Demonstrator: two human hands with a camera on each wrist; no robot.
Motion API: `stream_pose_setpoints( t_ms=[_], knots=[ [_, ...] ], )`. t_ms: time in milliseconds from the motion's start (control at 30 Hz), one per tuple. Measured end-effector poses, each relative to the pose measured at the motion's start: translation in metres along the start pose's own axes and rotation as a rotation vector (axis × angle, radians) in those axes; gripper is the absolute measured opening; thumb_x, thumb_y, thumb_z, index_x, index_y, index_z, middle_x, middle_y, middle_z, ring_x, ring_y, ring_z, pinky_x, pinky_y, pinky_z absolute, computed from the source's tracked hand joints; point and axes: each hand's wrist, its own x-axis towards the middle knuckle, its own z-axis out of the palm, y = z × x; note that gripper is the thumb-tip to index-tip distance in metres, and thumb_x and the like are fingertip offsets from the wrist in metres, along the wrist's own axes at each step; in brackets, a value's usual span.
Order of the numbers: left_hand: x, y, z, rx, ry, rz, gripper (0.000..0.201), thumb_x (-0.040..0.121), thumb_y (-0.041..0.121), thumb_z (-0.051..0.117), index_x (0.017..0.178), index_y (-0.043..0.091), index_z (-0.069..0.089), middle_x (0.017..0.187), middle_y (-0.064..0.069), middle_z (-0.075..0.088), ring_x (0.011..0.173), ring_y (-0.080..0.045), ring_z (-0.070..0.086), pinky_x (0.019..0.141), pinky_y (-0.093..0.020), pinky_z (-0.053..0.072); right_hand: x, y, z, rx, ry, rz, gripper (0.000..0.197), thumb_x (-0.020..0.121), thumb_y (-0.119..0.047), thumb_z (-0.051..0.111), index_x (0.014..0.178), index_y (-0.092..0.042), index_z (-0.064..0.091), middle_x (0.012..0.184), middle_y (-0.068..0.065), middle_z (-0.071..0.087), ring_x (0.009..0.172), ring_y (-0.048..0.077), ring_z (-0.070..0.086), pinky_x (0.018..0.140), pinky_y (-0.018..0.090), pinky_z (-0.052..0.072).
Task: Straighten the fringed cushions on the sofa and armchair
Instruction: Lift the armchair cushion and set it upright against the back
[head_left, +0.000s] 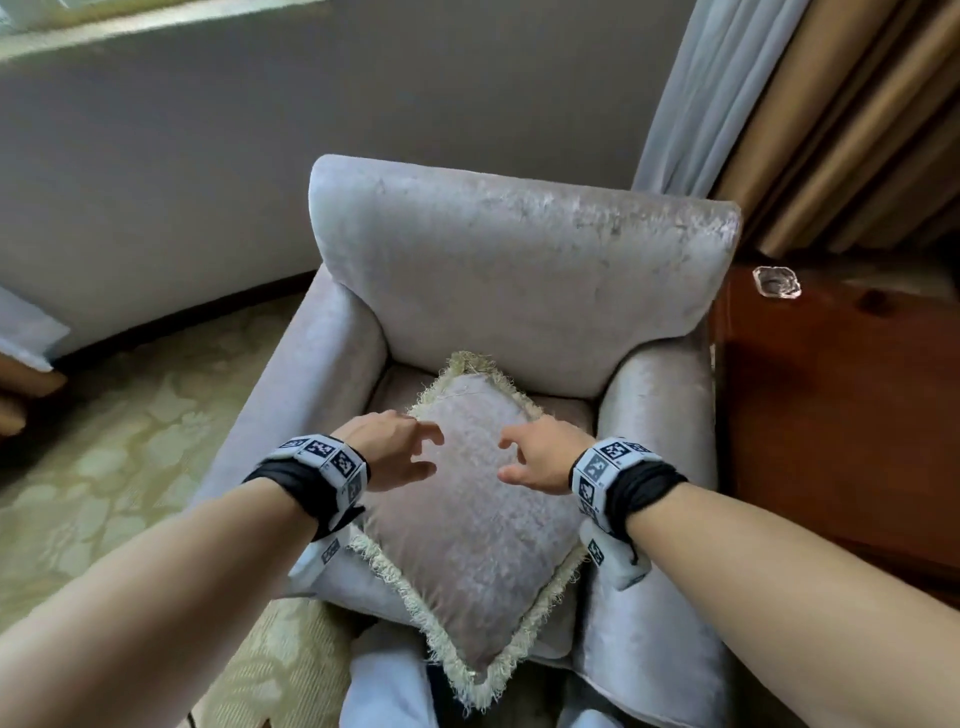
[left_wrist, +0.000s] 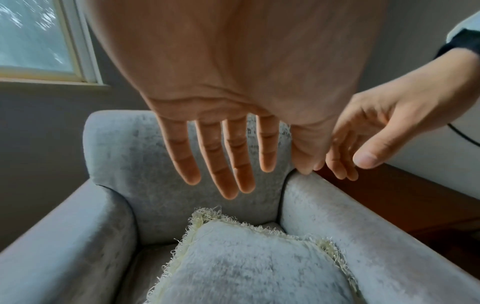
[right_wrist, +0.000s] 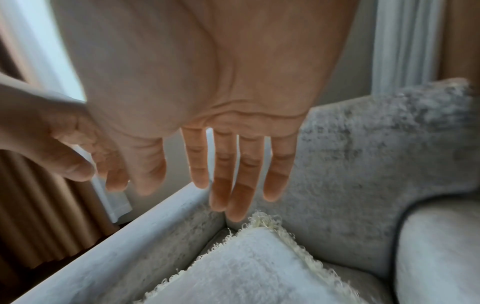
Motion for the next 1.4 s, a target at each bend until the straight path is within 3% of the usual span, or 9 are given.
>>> stream_pose_setpoints(
  t_ms=[333, 533, 633, 833, 900, 1000, 1067, 1266, 1400],
  knots=[
    [0.138, -0.118, 0.090, -0.217, -0.059, 0.124, 0.045, 0.091, 0.053, 0.058, 0.133, 0.036, 0.056, 0.119, 0.006, 0.065, 0.108, -0.018, 0.063, 0.093, -0.038, 0.051, 0.089, -0.005, 0.109, 0.526, 0.166, 0.513, 0.051, 0.090, -0.051, 0.063, 0.133, -0.024, 0.057, 0.109, 0.000, 0.065, 0.101, 0.021, 0.061, 0.091, 0.033, 0.048],
    [0.185, -0.135, 0.149, -0.361, -0.054, 0.105, 0.048, 0.088, 0.056, 0.061, 0.132, 0.036, 0.056, 0.122, -0.001, 0.061, 0.110, -0.025, 0.064, 0.098, -0.042, 0.050, 0.105, 0.015, 0.175, 0.818, 0.431, 0.795, 0.051, 0.091, -0.048, 0.066, 0.133, -0.019, 0.058, 0.126, 0.004, 0.061, 0.114, 0.022, 0.058, 0.094, 0.033, 0.045],
    [0.205, -0.138, 0.180, -0.372, -0.039, 0.100, 0.052, 0.088, 0.060, 0.060, 0.135, 0.038, 0.054, 0.131, -0.005, 0.052, 0.115, -0.025, 0.060, 0.101, -0.041, 0.048, 0.112, 0.030, 0.213, 0.865, 0.522, 0.876, 0.057, 0.091, -0.053, 0.062, 0.140, -0.026, 0.052, 0.145, 0.007, 0.049, 0.131, 0.024, 0.049, 0.103, 0.034, 0.040],
    [0.252, -0.142, 0.227, -0.473, 0.043, 0.037, 0.065, 0.081, 0.067, 0.064, 0.140, 0.045, 0.048, 0.148, -0.006, 0.031, 0.135, -0.026, 0.044, 0.115, -0.039, 0.036, 0.132, 0.057, 0.287, 0.965, 0.676, 1.112, 0.076, 0.089, -0.070, 0.052, 0.154, -0.050, 0.018, 0.162, 0.006, 0.014, 0.146, 0.036, 0.023, 0.112, 0.052, 0.029],
    [0.271, -0.143, 0.236, -0.499, 0.027, -0.016, 0.075, 0.075, 0.074, 0.063, 0.143, 0.053, 0.038, 0.155, -0.005, 0.023, 0.142, -0.031, 0.036, 0.118, -0.046, 0.033, 0.144, 0.065, 0.306, 1.022, 0.723, 1.129, 0.081, 0.088, -0.075, 0.047, 0.154, -0.055, 0.005, 0.165, 0.007, 0.011, 0.147, 0.038, 0.024, 0.111, 0.053, 0.030],
    [0.296, -0.143, 0.245, -0.567, -0.003, -0.075, 0.091, 0.065, 0.084, 0.061, 0.145, 0.064, 0.023, 0.161, -0.006, 0.017, 0.147, -0.033, 0.030, 0.120, -0.050, 0.028, 0.160, 0.075, 0.321, 1.090, 0.782, 1.145, 0.075, 0.093, -0.066, 0.047, 0.155, -0.054, 0.006, 0.157, 0.017, 0.024, 0.132, 0.039, 0.043, 0.094, 0.038, 0.039],
    [0.305, -0.141, 0.250, -0.563, -0.015, -0.074, 0.098, 0.058, 0.094, 0.056, 0.144, 0.067, 0.017, 0.160, -0.009, 0.023, 0.146, -0.036, 0.028, 0.119, -0.053, 0.027, 0.167, 0.079, 0.324, 1.111, 0.822, 1.130, 0.073, 0.095, -0.064, 0.047, 0.155, -0.053, 0.008, 0.153, 0.017, 0.032, 0.125, 0.038, 0.049, 0.087, 0.031, 0.035],
    [0.309, -0.133, 0.250, -0.336, 0.039, -0.196, 0.105, 0.045, 0.106, 0.037, 0.140, 0.073, 0.007, 0.143, -0.020, 0.043, 0.143, -0.041, 0.024, 0.110, -0.065, 0.021, 0.171, 0.089, 0.331, 1.071, 0.918, 1.071, 0.072, 0.094, -0.061, 0.051, 0.156, -0.048, 0.016, 0.161, 0.002, 0.031, 0.139, 0.028, 0.040, 0.096, 0.023, 0.026],
    [0.310, -0.142, 0.247, -0.641, -0.017, -0.144, 0.113, 0.049, 0.089, 0.067, 0.146, 0.066, 0.014, 0.145, -0.012, 0.037, 0.137, -0.036, 0.039, 0.114, -0.051, 0.035, 0.172, 0.091, 0.334, 1.037, 0.913, 1.051, 0.075, 0.092, -0.064, 0.051, 0.156, -0.047, 0.016, 0.165, -0.001, 0.024, 0.144, 0.028, 0.034, 0.100, 0.025, 0.024]
  ],
)
